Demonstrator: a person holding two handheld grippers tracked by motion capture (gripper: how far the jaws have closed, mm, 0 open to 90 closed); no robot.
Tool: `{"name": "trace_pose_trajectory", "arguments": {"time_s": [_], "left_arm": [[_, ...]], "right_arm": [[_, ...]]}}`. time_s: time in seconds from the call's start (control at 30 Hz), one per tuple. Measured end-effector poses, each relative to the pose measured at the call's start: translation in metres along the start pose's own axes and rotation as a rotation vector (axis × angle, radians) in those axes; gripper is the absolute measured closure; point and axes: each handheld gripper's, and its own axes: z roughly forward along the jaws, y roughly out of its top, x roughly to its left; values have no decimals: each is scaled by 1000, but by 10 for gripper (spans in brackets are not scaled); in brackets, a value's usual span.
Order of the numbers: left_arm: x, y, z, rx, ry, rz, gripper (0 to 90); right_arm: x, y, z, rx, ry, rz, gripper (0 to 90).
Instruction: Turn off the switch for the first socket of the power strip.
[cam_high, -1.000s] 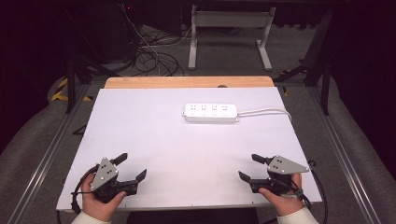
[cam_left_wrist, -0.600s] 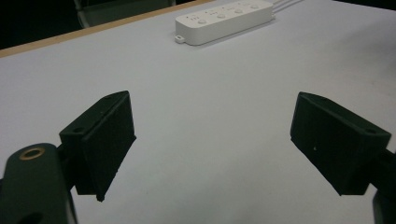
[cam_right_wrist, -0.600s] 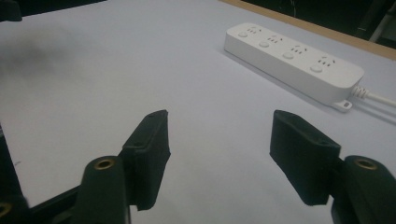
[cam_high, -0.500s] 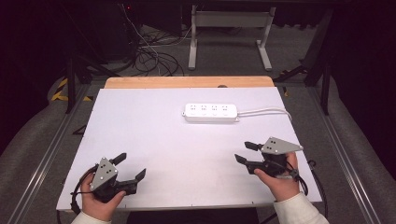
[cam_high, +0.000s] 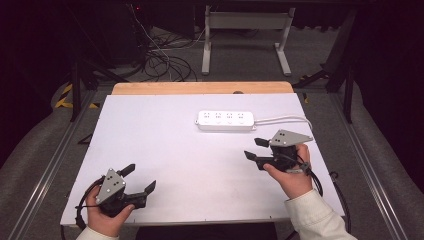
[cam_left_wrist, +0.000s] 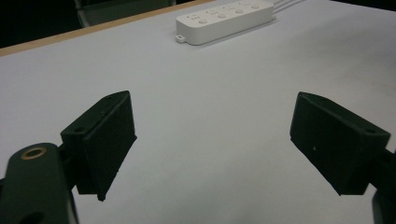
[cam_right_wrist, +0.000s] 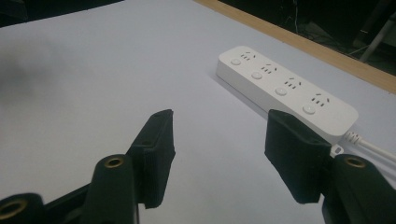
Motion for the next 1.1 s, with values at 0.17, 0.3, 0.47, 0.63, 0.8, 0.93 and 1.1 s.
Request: {"name": "trace_pose_trajectory", "arguments": {"time_s": [0.17, 0.3, 0.47, 0.63, 0.8, 0.93, 1.1], "left_arm": [[0, 0, 0, 0, 0, 1, 145], [0, 0, 0, 2, 0, 1, 146], [0, 0, 0, 1, 1, -1, 147], [1, 0, -1, 4, 3, 6, 148], [1, 0, -1, 5, 2, 6, 150], [1, 0, -1, 6, 0, 6, 150], [1, 0, -1, 6, 0, 4, 154]], "right_arm": [[-6, 15, 8, 3, -3, -6, 433], [-9, 22, 12, 1, 0, -8, 437], [-14, 31, 22, 10, -2, -13, 444], [-23, 40, 31, 5, -11, 0, 453], [-30, 46, 41, 9, -21, 11, 463], [-34, 49, 50, 19, -21, 5, 472], [-38, 51, 61, 28, -25, 2, 495]]}}
